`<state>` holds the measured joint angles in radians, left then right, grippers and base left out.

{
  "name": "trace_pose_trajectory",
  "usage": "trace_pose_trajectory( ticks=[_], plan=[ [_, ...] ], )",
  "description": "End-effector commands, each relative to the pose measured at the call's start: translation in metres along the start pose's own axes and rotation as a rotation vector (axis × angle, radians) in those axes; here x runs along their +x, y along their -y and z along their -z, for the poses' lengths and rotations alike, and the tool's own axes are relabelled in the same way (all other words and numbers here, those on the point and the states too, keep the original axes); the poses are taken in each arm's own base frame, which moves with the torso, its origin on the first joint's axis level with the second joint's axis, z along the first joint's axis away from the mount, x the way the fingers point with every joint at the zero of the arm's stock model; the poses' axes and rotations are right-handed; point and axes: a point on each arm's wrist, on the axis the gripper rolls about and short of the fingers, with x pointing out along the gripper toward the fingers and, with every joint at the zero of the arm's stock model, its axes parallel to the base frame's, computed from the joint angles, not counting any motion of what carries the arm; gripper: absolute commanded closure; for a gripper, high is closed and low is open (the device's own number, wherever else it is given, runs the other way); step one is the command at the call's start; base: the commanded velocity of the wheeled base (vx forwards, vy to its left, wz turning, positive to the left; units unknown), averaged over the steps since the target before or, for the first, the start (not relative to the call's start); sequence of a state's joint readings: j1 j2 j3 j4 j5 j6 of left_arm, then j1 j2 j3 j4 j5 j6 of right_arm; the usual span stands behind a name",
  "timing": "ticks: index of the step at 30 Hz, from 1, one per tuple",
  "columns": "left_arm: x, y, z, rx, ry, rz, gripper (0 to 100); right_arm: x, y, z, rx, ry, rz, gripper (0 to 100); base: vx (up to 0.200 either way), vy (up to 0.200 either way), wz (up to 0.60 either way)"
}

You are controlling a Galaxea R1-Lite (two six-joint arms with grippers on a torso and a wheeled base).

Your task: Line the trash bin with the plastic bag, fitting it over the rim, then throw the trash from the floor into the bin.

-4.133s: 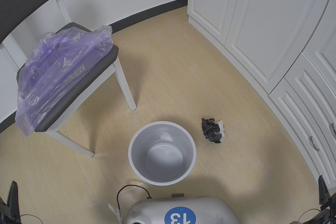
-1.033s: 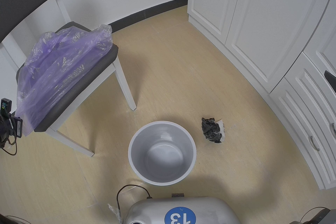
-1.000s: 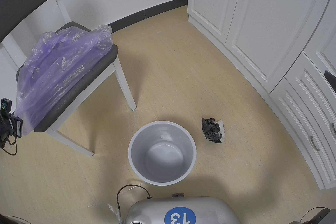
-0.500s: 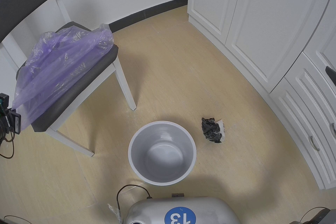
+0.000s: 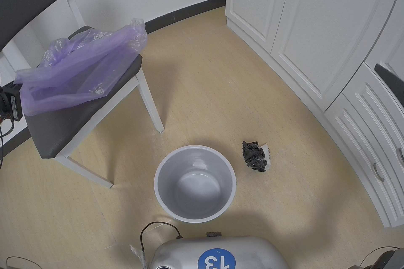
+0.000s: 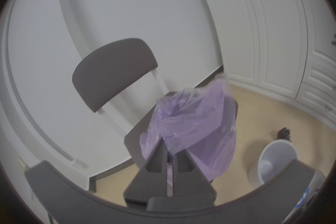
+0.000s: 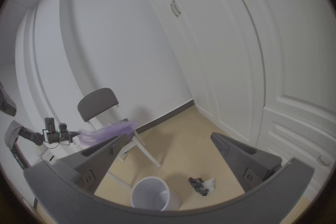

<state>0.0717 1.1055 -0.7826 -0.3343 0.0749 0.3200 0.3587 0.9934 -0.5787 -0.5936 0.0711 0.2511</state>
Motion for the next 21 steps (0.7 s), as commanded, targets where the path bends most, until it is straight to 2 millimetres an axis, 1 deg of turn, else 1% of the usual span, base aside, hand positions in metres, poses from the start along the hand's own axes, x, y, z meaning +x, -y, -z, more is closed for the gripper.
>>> trace_pose_trajectory(
  ticks=[1,3,4,5,8,9,11,12,13,14,17,19,21],
  plan=[
    [-0.013,0.008,-0.027,-0.029,0.12,0.081,100,0.01,-0.008,0.025,0.022,-0.11,-0.078,0,0.0,0.0,0.0],
    [-0.014,0.011,-0.036,-0.029,0.143,0.112,100,0.014,-0.01,0.032,0.026,-0.146,-0.091,0,0.0,0.0,0.0],
    [-0.014,0.011,-0.036,-0.029,0.143,0.112,100,0.014,-0.01,0.032,0.026,-0.146,-0.091,0,0.0,0.0,0.0],
    [-0.017,0.01,-0.05,-0.028,0.16,0.137,100,0.019,-0.014,0.043,0.036,-0.187,-0.118,0,0.0,0.0,0.0],
    [-0.022,0.01,-0.069,-0.03,0.161,0.185,100,0.024,-0.027,0.059,0.101,-0.248,-0.195,0,0.0,0.0,0.0],
    [-0.026,0.011,-0.078,-0.031,0.166,0.225,100,0.029,-0.034,0.068,0.141,-0.275,-0.22,0,0.0,0.0,0.0],
    [-0.028,0.012,-0.081,-0.03,0.17,0.236,100,0.031,-0.035,0.069,0.15,-0.277,-0.222,0,0.0,0.0,0.0],
    [-0.032,0.015,-0.091,-0.031,0.175,0.287,100,0.04,-0.04,0.076,0.189,-0.282,-0.218,0,0.0,0.0,0.0],
    [-0.033,0.016,-0.092,-0.031,0.175,0.292,100,0.041,-0.041,0.077,0.192,-0.283,-0.218,0,0.0,0.0,0.0],
    [-0.035,0.019,-0.099,-0.027,0.172,0.317,100,0.046,-0.042,0.081,0.215,-0.277,-0.215,0,0.0,0.0,0.0],
    [-0.037,0.025,-0.11,0.018,0.157,0.337,100,0.049,-0.042,0.089,0.221,-0.303,-0.214,0,0.0,0.0,0.0],
    [-0.036,0.027,-0.117,0.059,0.144,0.337,100,0.05,-0.045,0.096,0.219,-0.331,-0.227,0,0.0,0.0,0.0],
    [-0.033,0.032,-0.123,0.064,0.147,0.351,100,0.05,-0.05,0.102,0.219,-0.363,-0.247,0,0.0,0.0,0.0]
  ],
)
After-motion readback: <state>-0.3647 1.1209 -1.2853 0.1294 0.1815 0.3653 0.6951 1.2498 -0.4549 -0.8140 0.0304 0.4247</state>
